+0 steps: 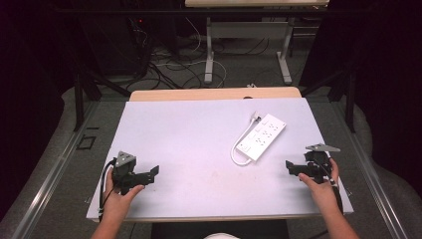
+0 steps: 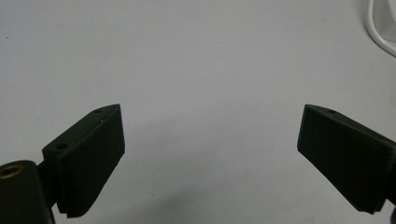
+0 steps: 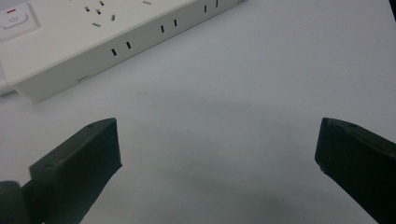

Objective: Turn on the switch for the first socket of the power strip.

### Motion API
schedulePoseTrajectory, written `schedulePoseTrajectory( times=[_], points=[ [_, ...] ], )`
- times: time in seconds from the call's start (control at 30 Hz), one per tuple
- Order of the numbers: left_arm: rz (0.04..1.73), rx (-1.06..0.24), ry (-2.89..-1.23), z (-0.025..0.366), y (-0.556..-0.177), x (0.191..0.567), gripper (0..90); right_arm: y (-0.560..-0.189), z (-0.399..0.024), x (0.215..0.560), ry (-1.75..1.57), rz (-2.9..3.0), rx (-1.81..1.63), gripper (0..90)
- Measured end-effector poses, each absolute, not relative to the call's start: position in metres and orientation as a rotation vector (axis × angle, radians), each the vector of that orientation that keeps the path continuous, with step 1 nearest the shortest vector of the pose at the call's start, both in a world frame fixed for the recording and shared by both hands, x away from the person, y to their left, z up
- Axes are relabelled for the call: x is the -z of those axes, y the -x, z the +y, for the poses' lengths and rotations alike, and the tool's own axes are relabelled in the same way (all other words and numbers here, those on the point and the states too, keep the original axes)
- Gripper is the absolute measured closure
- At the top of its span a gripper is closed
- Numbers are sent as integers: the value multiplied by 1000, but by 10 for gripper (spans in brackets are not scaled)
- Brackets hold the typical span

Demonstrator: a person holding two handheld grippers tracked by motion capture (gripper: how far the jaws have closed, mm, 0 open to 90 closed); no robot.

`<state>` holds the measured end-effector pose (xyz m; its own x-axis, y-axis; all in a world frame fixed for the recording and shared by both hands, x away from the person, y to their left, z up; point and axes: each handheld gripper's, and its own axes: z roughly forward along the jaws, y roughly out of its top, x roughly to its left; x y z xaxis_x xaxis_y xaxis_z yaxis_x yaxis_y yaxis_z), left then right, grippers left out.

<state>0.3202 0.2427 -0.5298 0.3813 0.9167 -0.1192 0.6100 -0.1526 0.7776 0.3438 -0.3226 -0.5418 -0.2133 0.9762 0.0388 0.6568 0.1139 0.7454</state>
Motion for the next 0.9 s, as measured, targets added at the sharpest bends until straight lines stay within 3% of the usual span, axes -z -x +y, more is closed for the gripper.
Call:
schedulePoseTrajectory(
  times=[0.9],
  points=[
    [1327,-500,-1865,244,-320,529,77,-344,-328,547,-1621,1913,-906,3]
  ],
)
